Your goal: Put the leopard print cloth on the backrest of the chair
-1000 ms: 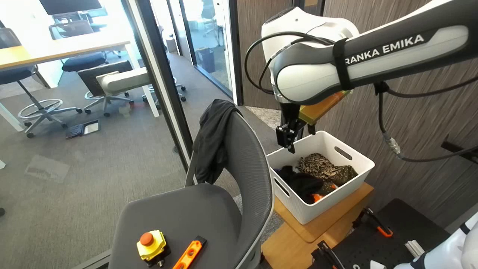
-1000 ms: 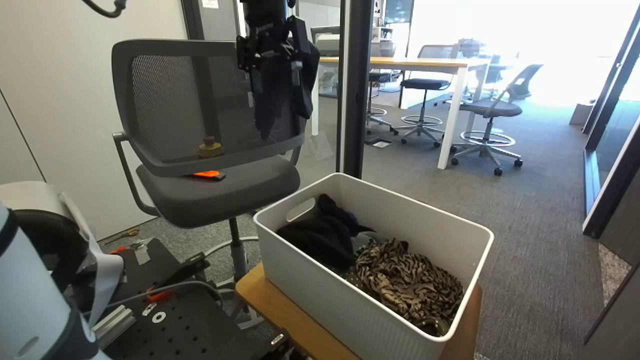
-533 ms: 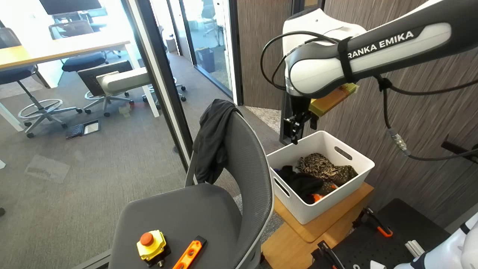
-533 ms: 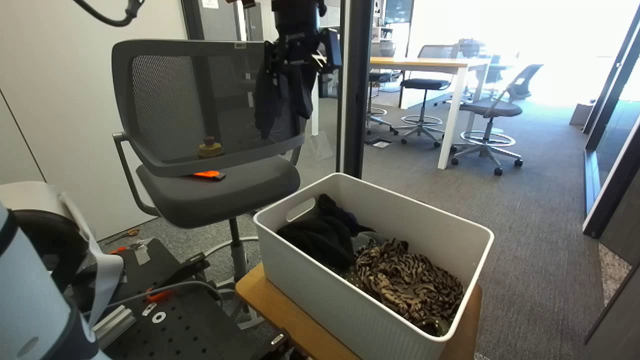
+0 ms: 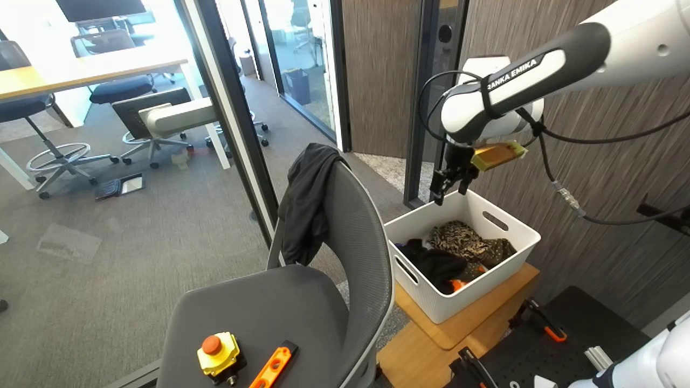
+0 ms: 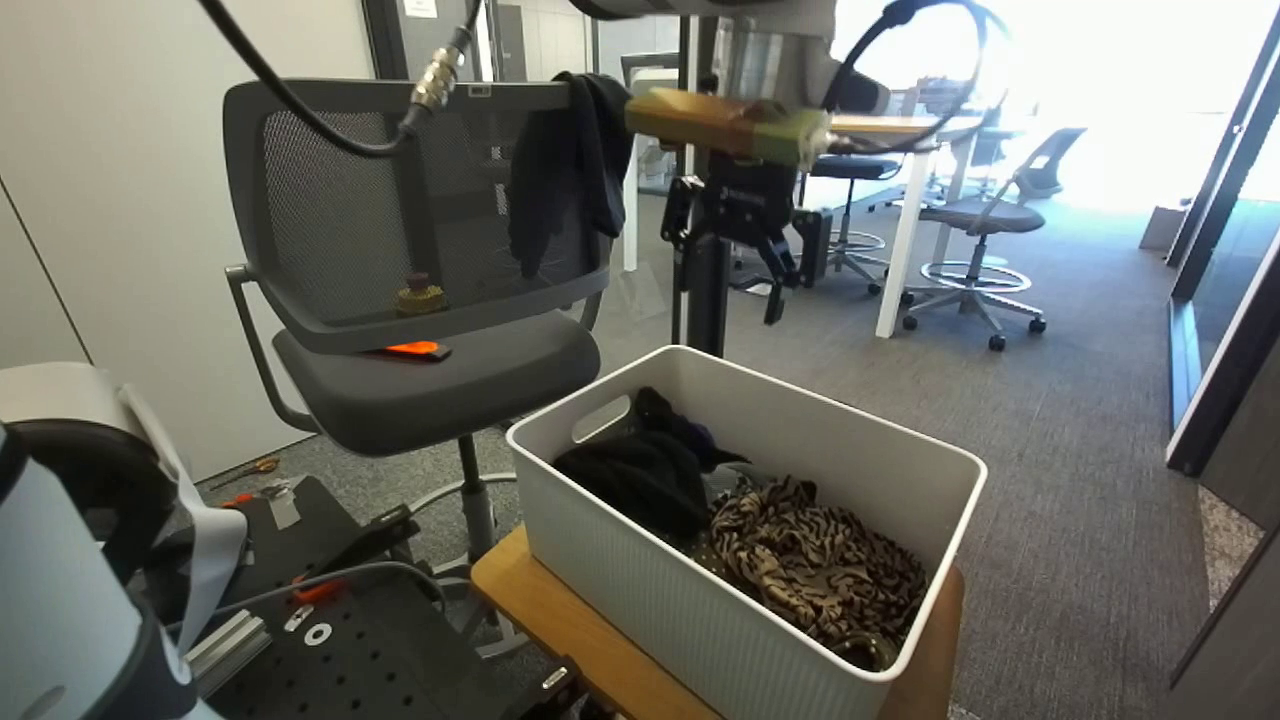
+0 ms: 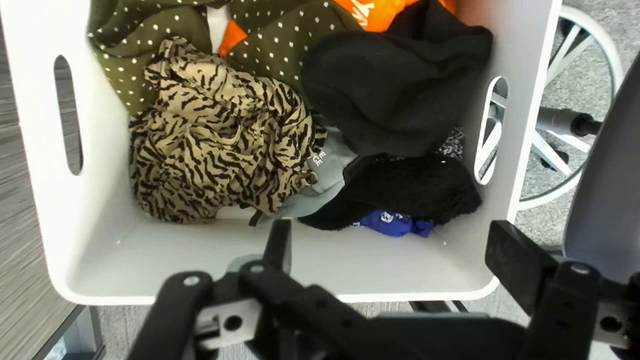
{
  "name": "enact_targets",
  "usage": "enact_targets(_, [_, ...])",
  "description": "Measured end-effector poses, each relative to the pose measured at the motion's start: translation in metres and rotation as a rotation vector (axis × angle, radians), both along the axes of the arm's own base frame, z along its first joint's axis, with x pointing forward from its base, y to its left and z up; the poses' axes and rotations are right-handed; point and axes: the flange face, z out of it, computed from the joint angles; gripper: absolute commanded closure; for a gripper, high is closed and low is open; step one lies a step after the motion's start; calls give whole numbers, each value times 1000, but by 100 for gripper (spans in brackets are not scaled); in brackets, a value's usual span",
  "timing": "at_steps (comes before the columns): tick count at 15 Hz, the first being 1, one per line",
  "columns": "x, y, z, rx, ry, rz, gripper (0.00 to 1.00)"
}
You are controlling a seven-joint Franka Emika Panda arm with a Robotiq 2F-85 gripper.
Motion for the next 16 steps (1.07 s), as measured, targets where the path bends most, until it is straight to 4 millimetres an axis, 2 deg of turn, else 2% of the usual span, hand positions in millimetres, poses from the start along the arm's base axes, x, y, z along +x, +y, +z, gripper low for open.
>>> enact_targets(2, [9, -20, -45, 63, 43, -40, 0])
enact_targets(6, [32, -47, -130, 161, 118, -156, 0])
enact_targets(8, [49, -57, -163, 181, 127, -210, 0])
enact_targets(10, [69, -72, -182, 165, 90, -264, 0])
enact_targets(12, [85, -87, -191, 137, 46, -312, 0])
enact_targets(14, [93, -98, -194, 104, 34, -332, 0])
enact_targets(16, [92, -103, -197, 79, 63, -312, 0])
